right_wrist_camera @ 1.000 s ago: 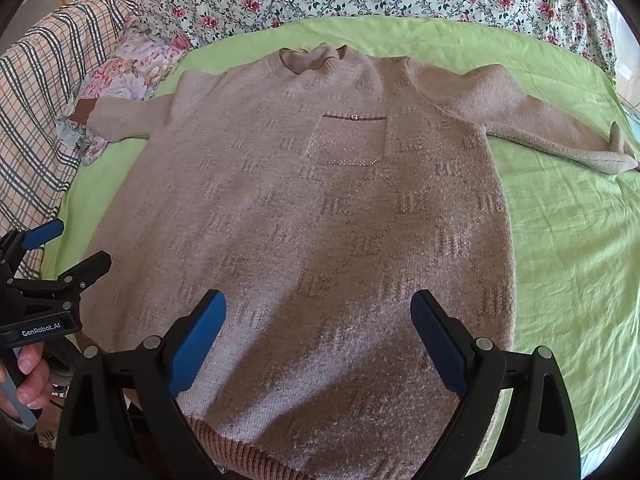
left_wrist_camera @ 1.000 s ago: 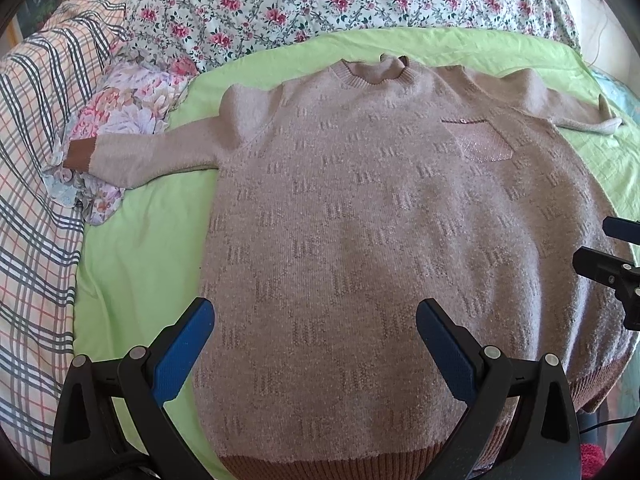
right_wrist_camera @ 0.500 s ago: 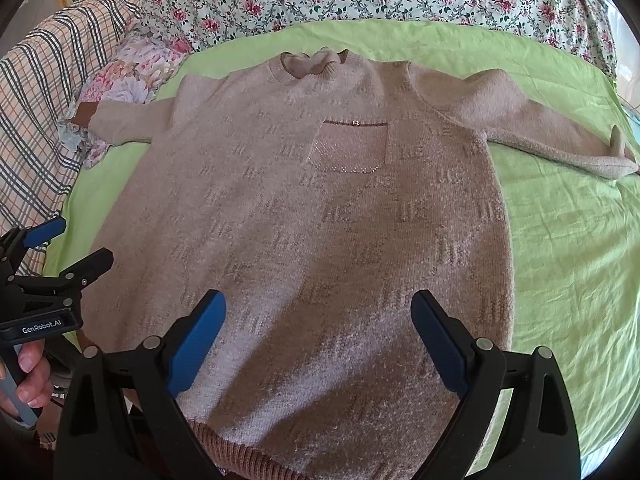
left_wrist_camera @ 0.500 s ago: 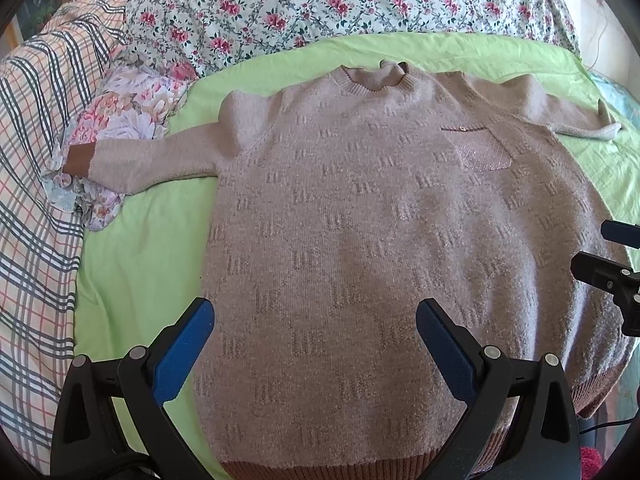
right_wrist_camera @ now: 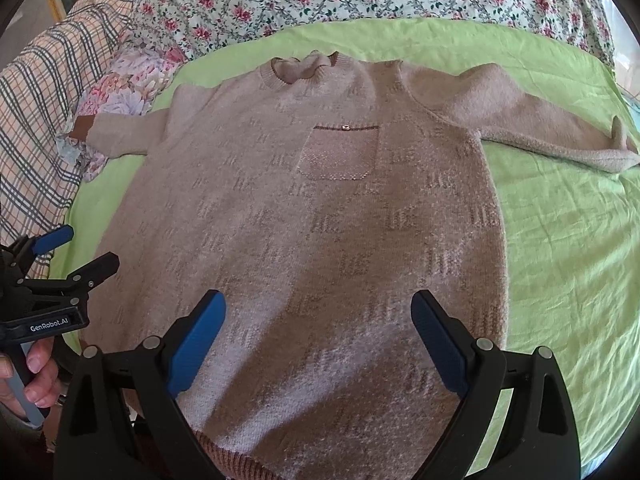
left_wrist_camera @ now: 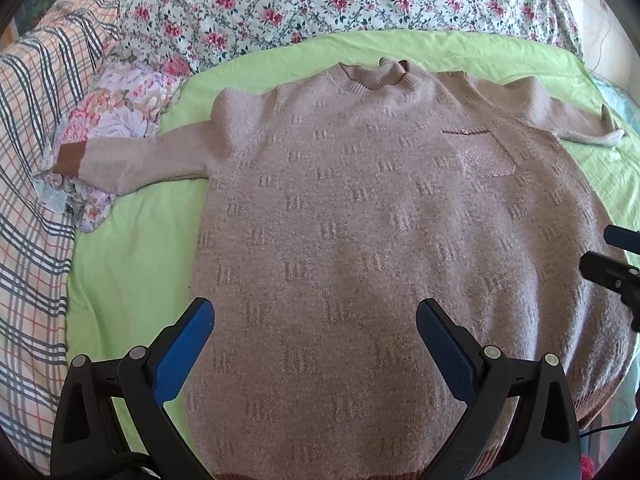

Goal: Fold small clothes

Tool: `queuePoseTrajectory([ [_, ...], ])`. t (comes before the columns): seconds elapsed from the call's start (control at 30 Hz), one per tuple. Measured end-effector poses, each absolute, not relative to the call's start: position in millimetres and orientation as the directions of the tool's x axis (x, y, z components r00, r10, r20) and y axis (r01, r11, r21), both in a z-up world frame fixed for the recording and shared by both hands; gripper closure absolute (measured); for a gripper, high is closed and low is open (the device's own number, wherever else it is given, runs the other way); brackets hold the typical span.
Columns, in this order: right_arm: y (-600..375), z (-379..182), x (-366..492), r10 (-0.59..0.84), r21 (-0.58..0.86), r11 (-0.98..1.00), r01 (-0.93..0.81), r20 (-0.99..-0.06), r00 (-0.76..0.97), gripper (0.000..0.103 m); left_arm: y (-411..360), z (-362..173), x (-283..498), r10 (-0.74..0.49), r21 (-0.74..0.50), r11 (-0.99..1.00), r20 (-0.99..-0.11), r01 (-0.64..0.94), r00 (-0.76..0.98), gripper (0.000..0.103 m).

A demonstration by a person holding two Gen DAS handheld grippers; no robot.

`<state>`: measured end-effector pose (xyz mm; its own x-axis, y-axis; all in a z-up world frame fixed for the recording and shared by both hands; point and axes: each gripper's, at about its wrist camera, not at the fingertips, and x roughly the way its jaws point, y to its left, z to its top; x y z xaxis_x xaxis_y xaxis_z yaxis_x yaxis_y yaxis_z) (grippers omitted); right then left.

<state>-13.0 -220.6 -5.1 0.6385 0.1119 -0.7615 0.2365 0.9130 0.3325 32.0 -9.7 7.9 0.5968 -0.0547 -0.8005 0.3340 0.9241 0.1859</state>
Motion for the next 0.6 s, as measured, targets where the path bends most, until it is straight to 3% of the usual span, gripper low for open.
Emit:
queuePoseTrajectory([
  [0.37,-335,-13,-39,-0.015,0.371,0.816,0.444,-0.753,0.657,0.009,-18,8,82,-0.074,0.136,0.945,-0.797,0.297,0.599,0.002],
  [0.6,-455,-15,-67,-0.201,0.358,0.674,0.647,-0.753,0.627,0.009,-36,9,114,-0.057,0.165,0.94,-0.786,0.297,0.616,0.002],
])
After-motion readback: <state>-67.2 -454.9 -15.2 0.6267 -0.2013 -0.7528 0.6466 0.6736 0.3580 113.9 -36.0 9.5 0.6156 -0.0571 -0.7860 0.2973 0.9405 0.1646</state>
